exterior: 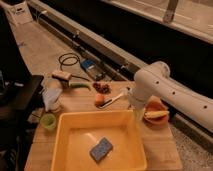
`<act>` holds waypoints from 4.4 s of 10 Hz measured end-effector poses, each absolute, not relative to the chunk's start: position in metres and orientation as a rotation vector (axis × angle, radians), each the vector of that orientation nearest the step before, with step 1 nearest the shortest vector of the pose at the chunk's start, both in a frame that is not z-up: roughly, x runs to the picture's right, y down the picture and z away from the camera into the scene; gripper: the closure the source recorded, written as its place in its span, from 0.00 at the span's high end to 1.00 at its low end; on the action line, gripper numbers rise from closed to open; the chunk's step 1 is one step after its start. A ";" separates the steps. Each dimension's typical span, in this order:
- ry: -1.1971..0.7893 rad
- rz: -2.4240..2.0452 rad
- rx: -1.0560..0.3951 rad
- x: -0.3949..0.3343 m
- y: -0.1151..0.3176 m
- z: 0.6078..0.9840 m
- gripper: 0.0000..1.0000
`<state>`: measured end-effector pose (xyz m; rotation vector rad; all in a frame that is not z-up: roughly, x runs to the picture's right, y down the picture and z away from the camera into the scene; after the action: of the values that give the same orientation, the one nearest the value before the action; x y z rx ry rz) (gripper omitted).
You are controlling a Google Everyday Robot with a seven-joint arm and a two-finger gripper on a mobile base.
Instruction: Place sponge in plastic cup
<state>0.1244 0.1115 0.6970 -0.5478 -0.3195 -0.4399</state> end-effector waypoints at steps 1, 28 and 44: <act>-0.320 -0.441 -0.547 0.124 0.111 0.697 0.78; -0.575 -0.689 -0.663 -0.006 0.238 0.714 0.78; -0.505 -0.567 -0.754 0.010 0.278 0.741 0.10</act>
<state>0.0104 0.2779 0.7414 -0.7542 -0.5055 -0.5672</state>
